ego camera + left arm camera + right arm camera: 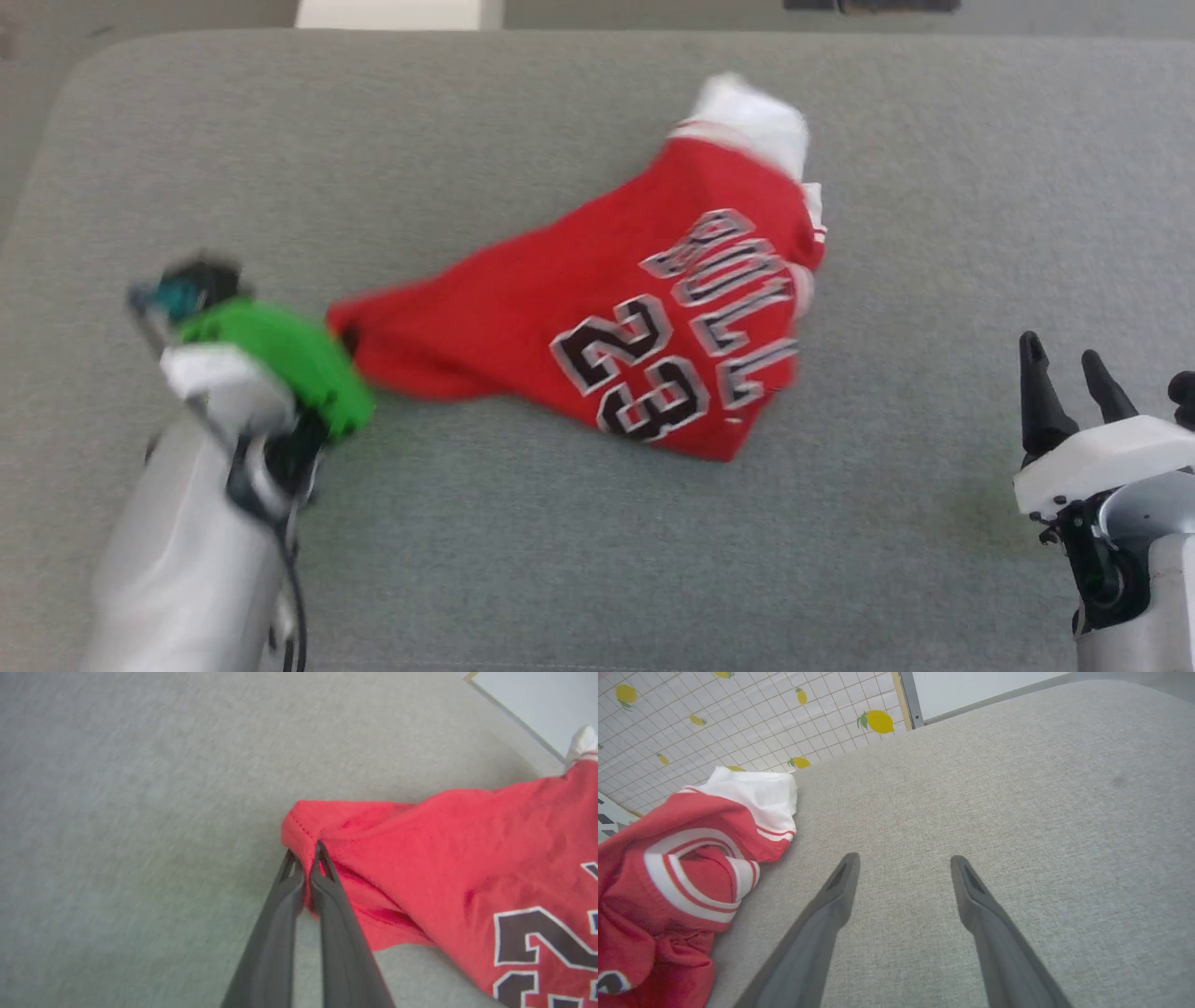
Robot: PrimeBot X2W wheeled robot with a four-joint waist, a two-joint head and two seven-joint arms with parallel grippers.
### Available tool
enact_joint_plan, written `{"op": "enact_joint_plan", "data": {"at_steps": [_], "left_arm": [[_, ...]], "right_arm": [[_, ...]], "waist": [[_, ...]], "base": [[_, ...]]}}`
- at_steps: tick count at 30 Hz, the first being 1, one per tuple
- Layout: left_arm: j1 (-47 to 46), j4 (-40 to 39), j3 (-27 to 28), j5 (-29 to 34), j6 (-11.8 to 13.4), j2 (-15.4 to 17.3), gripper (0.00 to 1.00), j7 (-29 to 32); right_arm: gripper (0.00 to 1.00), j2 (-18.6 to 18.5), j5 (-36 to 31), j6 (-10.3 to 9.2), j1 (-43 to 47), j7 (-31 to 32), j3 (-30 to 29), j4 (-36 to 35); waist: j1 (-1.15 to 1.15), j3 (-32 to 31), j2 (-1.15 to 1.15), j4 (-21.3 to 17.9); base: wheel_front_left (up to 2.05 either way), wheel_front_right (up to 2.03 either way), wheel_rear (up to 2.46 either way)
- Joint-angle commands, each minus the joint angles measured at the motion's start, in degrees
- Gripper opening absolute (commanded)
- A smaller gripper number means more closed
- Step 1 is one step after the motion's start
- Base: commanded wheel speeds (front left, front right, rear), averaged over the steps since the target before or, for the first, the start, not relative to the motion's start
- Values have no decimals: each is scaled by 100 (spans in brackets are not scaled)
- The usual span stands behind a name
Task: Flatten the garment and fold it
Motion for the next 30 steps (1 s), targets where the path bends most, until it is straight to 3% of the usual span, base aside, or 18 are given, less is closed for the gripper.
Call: {"op": "enact_joint_plan", "data": {"at_steps": [1, 5, 10, 11, 12, 15, 20, 24, 30], "left_arm": [[490, -112, 143, -159, 156, 59, 0, -13], [1658, -348, 340, -480, 446, 56, 0, 147], [2260, -716, 437, -755, 471, -148, 0, 129], [2268, -835, 486, -768, 437, -167, 36, 19], [2265, -934, 519, -781, 391, -175, 100, -58], [2172, -1363, 726, -646, 209, -113, 100, -664], [2158, -1954, 964, 128, -238, 161, 100, -2303], [2345, -2085, 861, 864, -315, 250, 100, -3325], [2325, -2108, 674, 1444, -447, 110, 100, -3661]], "right_arm": [[100, 2, -7, 20, 75, 18, 26, -34], [100, 2, 16, 20, 111, 39, 80, -52], [100, 2, 0, 20, 176, 70, 58, -74], [100, 2, -6, 20, 188, 80, 54, -79], [100, 2, -11, 20, 198, 87, 53, -81], [100, 2, -36, 20, 233, 106, 64, -89], [100, 2, -35, 20, 246, 157, 228, -121], [100, 2, -70, 20, 151, 366, 517, -147], [100, 2, -333, 20, -545, 1302, 1179, -154]], "waist": [[-1, -356, 0, 341], [-1, -398, 0, 341], [-1, -414, 0, 391], [-1, -420, 0, 405], [-1, -430, 0, 414], [-1, -491, 0, 437], [-1, -577, 0, 417], [-1, -554, 0, 414], [-1, -286, 0, 539]], "base": [[0, 0, 0], [0, 0, 0], [0, 0, 0], [0, 0, 0], [0, 0, 0], [0, 0, 0], [0, 0, 0], [0, 0, 0], [0, 0, 0]]}}
